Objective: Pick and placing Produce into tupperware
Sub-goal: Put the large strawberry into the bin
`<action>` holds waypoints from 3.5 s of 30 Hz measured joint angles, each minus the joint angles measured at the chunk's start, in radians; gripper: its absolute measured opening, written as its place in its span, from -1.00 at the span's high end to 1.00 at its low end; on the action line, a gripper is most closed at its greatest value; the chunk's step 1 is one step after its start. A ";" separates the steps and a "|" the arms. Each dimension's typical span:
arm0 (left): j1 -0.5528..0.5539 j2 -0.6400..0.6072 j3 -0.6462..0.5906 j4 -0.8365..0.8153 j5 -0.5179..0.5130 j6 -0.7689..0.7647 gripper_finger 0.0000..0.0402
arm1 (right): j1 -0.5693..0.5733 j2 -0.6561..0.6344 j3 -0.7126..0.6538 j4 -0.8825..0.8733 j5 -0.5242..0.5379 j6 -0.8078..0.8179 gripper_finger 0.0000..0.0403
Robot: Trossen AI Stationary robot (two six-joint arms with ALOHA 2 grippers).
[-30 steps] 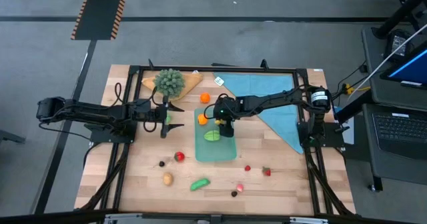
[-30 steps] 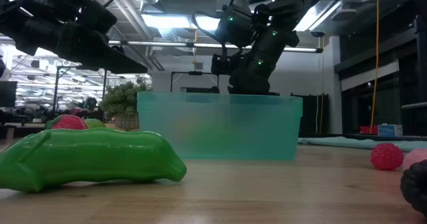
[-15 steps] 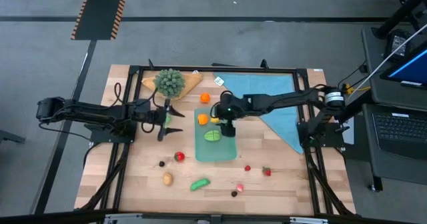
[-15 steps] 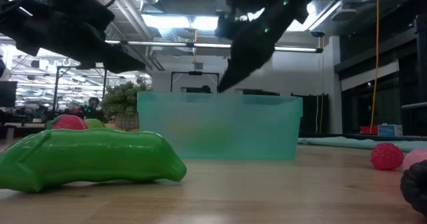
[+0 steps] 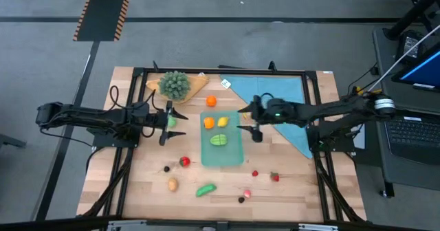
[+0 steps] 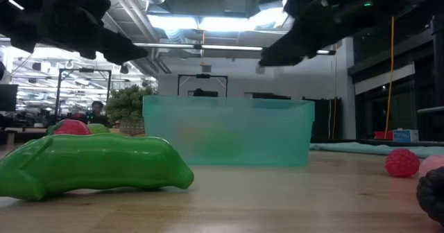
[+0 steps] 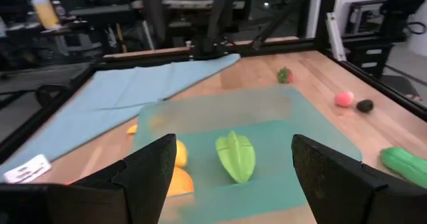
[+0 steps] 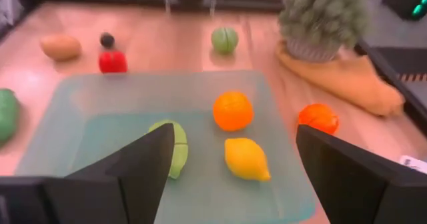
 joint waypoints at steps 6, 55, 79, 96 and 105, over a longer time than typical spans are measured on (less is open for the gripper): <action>0.000 -0.040 0.000 -0.012 -0.014 0.000 -0.44 | 0.002 -0.253 -0.151 0.020 -0.010 -0.012 -0.57; -0.777 0.636 0.816 -1.188 -0.657 -0.780 -0.44 | 0.003 -0.579 -0.470 0.192 -0.085 0.041 -0.57; -0.792 0.903 0.883 -1.277 -0.640 -1.074 -0.44 | 0.003 -0.565 -0.469 0.135 -0.085 0.143 -0.57; -0.792 0.938 0.883 -1.212 -0.595 -1.069 -0.44 | 0.003 -0.562 -0.469 0.130 -0.086 0.151 -0.57; -0.792 0.938 0.883 -1.139 -0.590 -1.041 -0.44 | 0.004 -0.562 -0.469 0.128 -0.086 0.153 -0.57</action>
